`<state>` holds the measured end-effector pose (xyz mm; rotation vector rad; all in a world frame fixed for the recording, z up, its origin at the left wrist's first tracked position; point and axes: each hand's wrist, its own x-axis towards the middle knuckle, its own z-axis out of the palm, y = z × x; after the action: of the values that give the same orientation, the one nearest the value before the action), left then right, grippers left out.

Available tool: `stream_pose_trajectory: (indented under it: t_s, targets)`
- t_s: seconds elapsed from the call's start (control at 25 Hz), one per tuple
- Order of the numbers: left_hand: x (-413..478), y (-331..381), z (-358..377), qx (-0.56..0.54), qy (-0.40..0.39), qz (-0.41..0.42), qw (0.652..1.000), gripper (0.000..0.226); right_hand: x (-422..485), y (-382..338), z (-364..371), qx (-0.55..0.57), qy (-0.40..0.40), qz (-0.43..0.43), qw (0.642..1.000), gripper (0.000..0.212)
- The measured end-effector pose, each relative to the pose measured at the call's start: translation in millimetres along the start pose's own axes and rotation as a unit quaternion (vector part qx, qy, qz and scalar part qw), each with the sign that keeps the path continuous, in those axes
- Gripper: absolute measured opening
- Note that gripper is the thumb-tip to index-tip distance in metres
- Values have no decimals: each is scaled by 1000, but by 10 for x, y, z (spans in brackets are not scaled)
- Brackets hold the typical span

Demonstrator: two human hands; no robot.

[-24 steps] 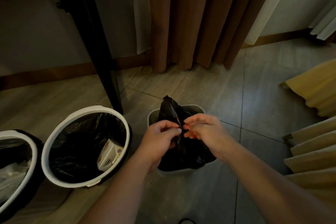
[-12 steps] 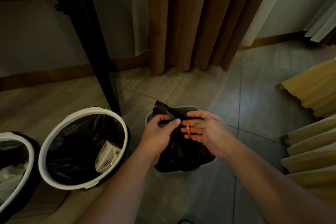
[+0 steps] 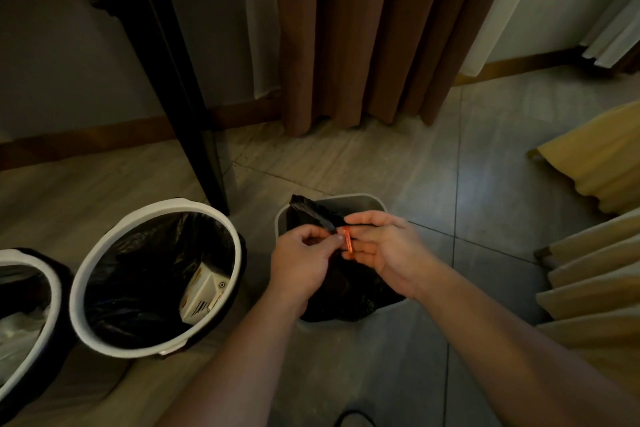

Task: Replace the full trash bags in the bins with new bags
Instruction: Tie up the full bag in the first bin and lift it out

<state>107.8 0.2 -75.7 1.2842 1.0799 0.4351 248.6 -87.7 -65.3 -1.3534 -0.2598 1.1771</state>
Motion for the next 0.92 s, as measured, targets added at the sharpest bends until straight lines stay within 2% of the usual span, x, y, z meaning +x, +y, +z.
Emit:
stream_pose_trajectory:
  t_s: [0.16, 0.32, 0.4, 0.6, 0.68, 0.76, 0.8, 0.92]
  targets:
    - [-18, -4, -82, 33, -9, 42, 999, 12, 10, 33, 11, -49, 0, -20, 999, 31]
    - [-19, 8, -173, 25, -76, 85, 993, 12, 6, 118, 65, -178, -41, -73, 980, 32]
    - [-17, 0, -193, -22, -93, 80, 992, 14, 0, 161, 91, -173, -65, -78, 980, 31]
    - [-28, 3, -222, -125, -110, 5, 986, 18, 45, 181, 77, -190, -15, -103, 976, 25]
    - [-68, 29, -229, -83, -93, 10, 992, 15, 45, 176, 67, -214, -16, -121, 969, 18]
    - [-89, 34, -229, 7, -72, 57, 996, 25, 42, 174, 71, -239, -17, -136, 961, 14]
    - [-91, 42, -229, 38, -61, 73, 995, 23, 42, 178, 74, -252, -16, -141, 957, 14]
    - [-75, 55, -234, 66, -24, 72, 995, 16, 54, 199, 89, -261, -10, -145, 954, 15]
